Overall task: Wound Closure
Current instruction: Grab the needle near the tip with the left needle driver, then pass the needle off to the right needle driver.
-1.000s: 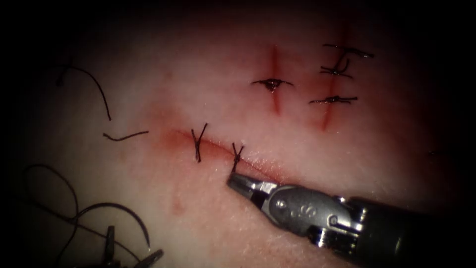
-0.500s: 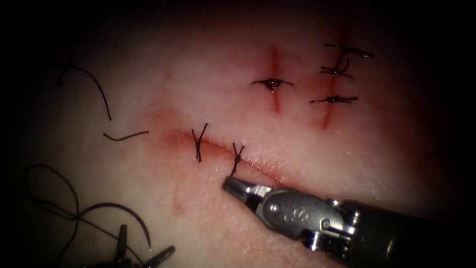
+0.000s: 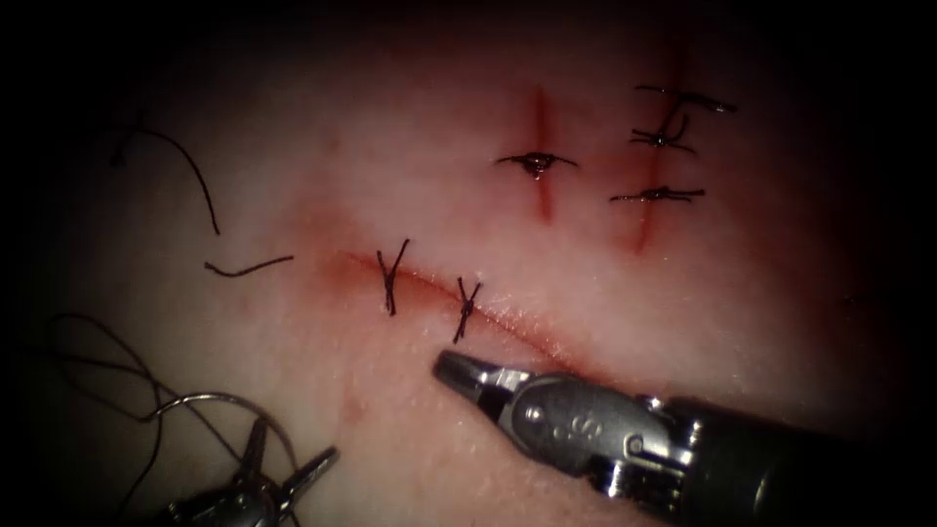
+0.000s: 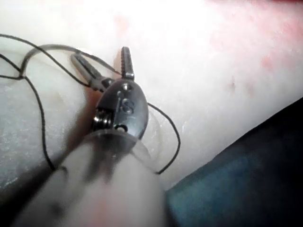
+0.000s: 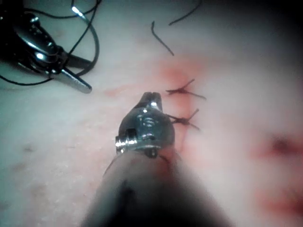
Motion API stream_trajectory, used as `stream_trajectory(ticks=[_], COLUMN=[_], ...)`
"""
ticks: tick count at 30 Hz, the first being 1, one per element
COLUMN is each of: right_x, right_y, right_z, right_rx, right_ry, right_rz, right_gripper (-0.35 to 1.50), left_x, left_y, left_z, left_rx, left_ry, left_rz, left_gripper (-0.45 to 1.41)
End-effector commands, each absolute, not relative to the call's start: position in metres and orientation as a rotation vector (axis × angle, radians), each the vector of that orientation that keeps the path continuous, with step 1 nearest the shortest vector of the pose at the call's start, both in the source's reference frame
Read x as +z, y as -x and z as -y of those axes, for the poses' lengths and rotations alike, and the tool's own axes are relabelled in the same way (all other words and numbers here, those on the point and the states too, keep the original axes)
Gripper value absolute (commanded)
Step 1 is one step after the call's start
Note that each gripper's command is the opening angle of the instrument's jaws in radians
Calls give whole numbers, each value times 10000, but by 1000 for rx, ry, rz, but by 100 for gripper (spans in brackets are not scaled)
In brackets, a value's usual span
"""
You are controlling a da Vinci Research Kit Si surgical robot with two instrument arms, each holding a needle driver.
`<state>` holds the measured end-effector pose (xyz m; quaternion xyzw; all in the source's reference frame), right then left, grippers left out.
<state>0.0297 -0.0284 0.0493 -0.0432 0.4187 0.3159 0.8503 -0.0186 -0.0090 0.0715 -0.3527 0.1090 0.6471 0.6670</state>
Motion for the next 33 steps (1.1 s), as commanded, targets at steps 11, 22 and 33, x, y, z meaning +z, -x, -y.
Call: stream_trajectory(ticks=[11,22,33], right_x=[493,477,416], right_y=[-309,-320,-346], right_z=[280,273,219], right_rx=[666,877,1148], right_ry=[91,-17,-21], right_rz=[-885,-894,-689], right_gripper=[-35,89,138], left_x=[700,684,679], left_y=[188,208,251], left_z=[87,60,23], left_rx=[1419,1640,1787], left_ry=[824,859,852], left_rz=[-173,-294,-444], left_gripper=[-45,-45,-45])
